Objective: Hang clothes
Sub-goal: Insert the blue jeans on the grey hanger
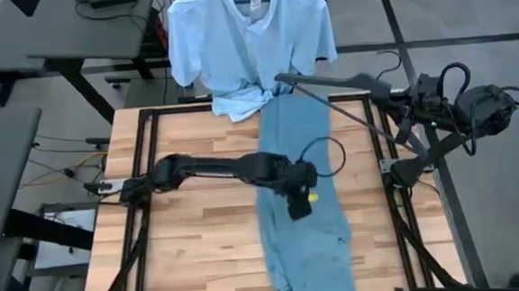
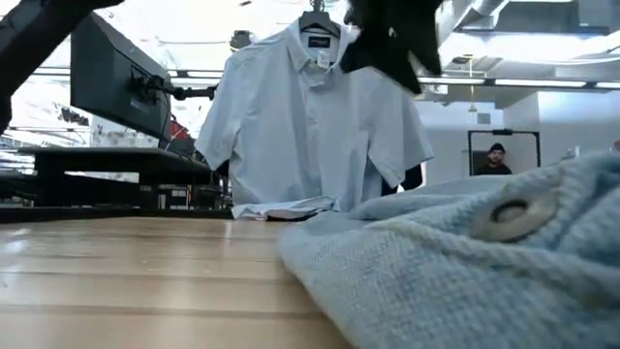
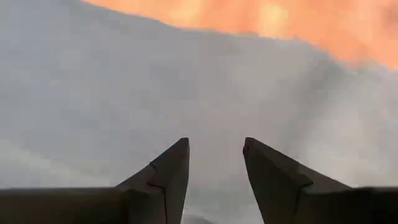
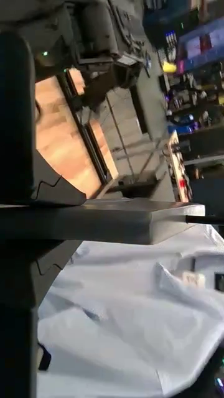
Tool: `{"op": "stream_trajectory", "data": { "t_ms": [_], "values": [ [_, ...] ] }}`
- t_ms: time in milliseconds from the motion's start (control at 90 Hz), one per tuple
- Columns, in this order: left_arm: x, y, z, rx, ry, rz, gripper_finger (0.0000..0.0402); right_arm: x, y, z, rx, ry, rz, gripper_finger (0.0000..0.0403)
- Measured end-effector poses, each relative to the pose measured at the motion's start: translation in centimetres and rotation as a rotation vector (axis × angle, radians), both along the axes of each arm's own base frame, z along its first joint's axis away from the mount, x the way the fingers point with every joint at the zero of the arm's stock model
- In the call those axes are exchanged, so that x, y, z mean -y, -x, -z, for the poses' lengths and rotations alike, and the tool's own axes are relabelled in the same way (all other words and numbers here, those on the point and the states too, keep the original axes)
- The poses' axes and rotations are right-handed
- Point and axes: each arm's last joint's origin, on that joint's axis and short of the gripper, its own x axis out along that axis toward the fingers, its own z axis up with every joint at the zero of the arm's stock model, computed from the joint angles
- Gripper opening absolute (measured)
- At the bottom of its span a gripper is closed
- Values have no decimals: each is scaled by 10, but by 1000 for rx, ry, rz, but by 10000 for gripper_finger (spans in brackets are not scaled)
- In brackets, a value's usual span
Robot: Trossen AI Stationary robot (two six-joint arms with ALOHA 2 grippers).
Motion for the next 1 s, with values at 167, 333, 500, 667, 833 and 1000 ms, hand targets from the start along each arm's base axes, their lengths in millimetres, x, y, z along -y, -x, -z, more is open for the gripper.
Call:
{"op": "stream_trajectory", "data": {
  "t_ms": [167, 333, 500, 667, 833, 1000],
  "values": [
    [35, 8, -5, 10, 88, 152, 136, 0, 0, 1, -12, -2, -13, 28],
    [56, -11, 61, -108, 189, 183, 136, 0, 0, 3, -29, 4, -17, 28],
    [72, -33, 92, -48, 397, 245, 136, 0, 1, 4, -45, 9, -18, 28],
    [72, -42, 127, -103, 466, 252, 136, 0, 2, 6, -57, 3, -16, 28],
    [44, -38, 132, -186, 376, 206, 136, 1, 2, 9, -71, -13, -11, 28],
    [-6, -27, 141, -364, 212, 92, 136, 1, 2, 10, -78, -15, -10, 28]
  ]
}}
